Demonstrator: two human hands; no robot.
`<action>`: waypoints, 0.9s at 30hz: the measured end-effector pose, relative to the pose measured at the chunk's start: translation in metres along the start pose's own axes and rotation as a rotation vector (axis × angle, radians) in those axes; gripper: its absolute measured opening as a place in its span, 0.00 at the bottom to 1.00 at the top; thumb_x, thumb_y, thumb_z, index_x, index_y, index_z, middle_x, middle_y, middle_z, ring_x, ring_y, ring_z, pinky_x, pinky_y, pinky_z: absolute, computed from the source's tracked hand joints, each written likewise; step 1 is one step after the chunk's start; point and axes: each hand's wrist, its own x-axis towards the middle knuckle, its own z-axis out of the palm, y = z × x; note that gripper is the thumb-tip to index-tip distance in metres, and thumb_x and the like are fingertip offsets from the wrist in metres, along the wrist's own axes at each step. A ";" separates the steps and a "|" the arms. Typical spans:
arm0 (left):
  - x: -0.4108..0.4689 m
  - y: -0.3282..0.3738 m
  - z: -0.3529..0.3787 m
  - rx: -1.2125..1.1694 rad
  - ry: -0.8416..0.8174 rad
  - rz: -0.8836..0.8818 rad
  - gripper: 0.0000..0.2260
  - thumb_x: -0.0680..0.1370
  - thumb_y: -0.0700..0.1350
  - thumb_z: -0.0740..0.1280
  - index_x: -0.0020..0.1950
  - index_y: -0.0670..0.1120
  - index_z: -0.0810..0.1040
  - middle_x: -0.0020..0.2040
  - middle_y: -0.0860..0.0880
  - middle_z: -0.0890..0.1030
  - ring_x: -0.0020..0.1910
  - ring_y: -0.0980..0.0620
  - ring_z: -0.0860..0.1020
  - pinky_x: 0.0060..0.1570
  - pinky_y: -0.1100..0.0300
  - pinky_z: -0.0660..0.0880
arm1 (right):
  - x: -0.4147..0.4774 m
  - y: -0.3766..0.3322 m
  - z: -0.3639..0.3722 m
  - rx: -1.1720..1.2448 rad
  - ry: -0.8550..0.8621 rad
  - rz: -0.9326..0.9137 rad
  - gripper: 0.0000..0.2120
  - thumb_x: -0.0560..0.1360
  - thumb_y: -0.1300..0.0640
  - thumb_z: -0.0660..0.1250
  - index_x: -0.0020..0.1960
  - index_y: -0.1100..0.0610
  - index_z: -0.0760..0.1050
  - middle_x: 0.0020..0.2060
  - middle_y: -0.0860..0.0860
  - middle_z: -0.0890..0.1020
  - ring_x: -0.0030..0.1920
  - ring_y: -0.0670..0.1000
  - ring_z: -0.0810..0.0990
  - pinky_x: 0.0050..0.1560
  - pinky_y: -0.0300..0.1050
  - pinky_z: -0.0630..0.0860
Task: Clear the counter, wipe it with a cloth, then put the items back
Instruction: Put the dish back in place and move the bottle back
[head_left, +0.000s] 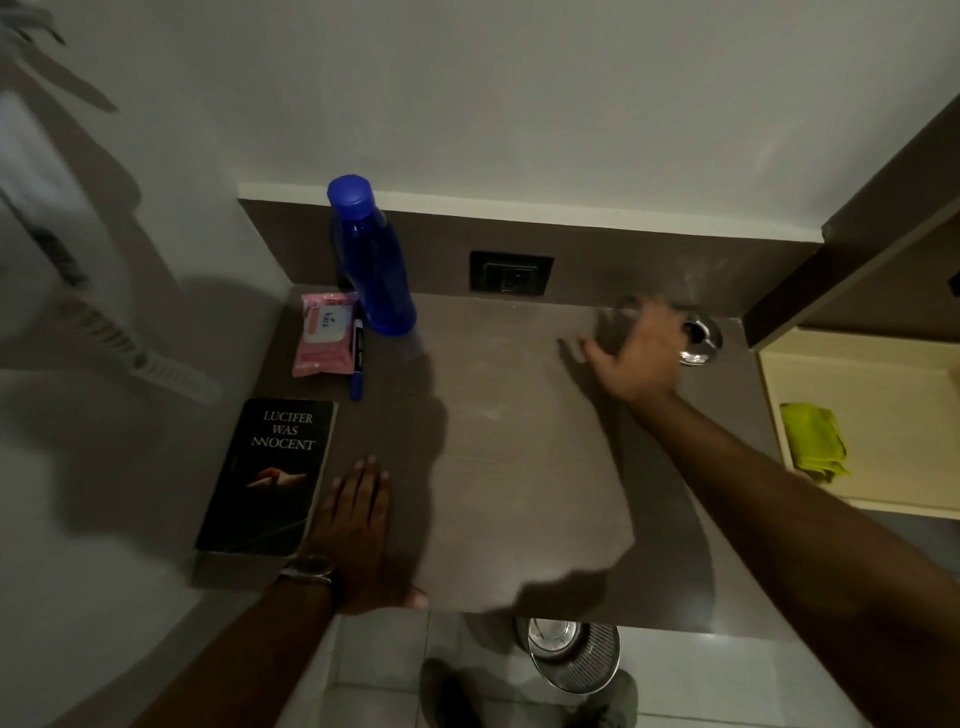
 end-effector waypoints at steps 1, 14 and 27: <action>0.000 0.000 0.001 0.007 0.010 0.000 0.74 0.53 0.92 0.48 0.77 0.41 0.24 0.80 0.38 0.26 0.82 0.38 0.31 0.81 0.38 0.38 | -0.004 -0.030 0.007 0.084 -0.034 -0.125 0.40 0.76 0.35 0.71 0.77 0.60 0.69 0.72 0.62 0.73 0.73 0.64 0.72 0.76 0.59 0.68; 0.006 -0.006 0.016 0.018 0.049 0.022 0.73 0.56 0.91 0.49 0.81 0.40 0.30 0.81 0.39 0.29 0.83 0.37 0.35 0.80 0.38 0.37 | -0.012 -0.266 0.098 0.800 -0.286 -0.063 0.33 0.71 0.47 0.81 0.69 0.49 0.68 0.58 0.46 0.80 0.55 0.47 0.84 0.52 0.50 0.87; 0.006 -0.005 0.016 -0.026 0.051 0.012 0.74 0.51 0.92 0.47 0.77 0.43 0.25 0.82 0.39 0.29 0.83 0.38 0.35 0.81 0.37 0.40 | -0.007 -0.222 0.093 0.660 -0.346 -0.076 0.32 0.76 0.45 0.75 0.74 0.48 0.63 0.55 0.43 0.78 0.53 0.46 0.81 0.44 0.38 0.76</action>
